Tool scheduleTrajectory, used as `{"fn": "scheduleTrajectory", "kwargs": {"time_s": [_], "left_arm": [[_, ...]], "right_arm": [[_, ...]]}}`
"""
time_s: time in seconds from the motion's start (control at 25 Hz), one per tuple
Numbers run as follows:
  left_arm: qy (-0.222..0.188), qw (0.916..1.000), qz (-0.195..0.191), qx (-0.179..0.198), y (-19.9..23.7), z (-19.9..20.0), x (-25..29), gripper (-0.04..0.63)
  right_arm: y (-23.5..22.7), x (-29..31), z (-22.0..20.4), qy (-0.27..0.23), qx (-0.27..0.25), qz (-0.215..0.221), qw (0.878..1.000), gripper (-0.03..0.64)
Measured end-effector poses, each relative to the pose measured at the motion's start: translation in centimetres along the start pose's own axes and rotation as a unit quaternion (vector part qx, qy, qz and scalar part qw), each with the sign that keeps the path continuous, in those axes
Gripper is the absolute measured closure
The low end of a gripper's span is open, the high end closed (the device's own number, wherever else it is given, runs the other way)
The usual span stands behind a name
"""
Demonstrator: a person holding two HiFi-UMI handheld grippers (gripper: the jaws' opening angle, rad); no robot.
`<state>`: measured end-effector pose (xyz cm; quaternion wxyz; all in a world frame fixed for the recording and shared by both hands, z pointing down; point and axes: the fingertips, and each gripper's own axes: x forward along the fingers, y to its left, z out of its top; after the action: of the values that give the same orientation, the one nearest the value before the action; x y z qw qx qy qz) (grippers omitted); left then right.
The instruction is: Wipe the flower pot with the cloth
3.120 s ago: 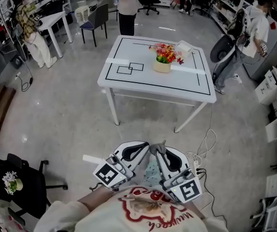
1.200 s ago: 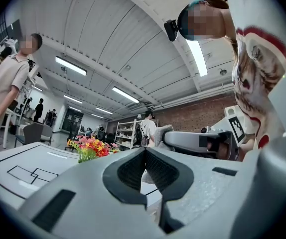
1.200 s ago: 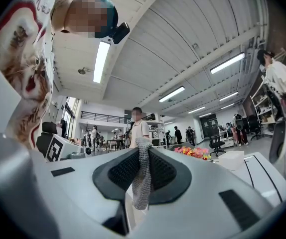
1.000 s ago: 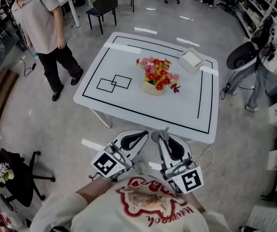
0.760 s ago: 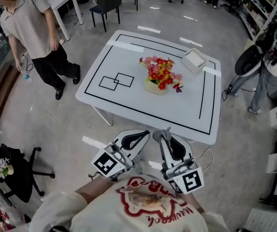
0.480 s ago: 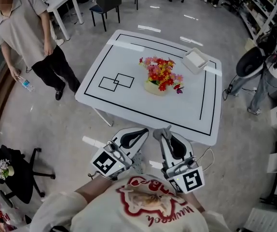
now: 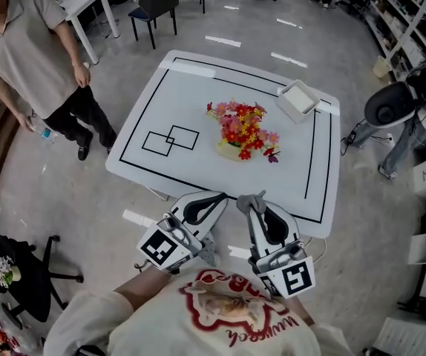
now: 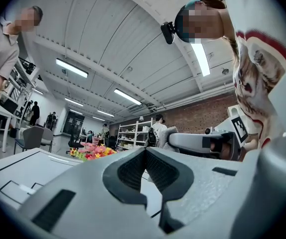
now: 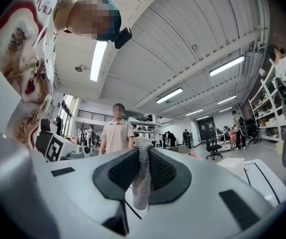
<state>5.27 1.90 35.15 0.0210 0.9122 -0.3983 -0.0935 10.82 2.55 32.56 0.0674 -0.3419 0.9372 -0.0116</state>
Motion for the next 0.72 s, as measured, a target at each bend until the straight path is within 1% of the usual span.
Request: {"fn": "scheduleTrajectory", "kwargs": {"time_s": [0.44, 0.72], "left_arm": [[-0.011, 0.9998, -0.014, 0.009, 7.7, 2.1, 5.6, 0.592], [-0.015, 0.9997, -0.014, 0.009, 11.8, 3.1, 7.9, 0.592]], "right_arm": [[-5.9, 7.3, 1.4, -0.011, -0.019, -0.013, 1.0, 0.572], [-8.8, 10.8, 2.8, -0.02, -0.029, -0.022, 0.999, 0.572]]}}
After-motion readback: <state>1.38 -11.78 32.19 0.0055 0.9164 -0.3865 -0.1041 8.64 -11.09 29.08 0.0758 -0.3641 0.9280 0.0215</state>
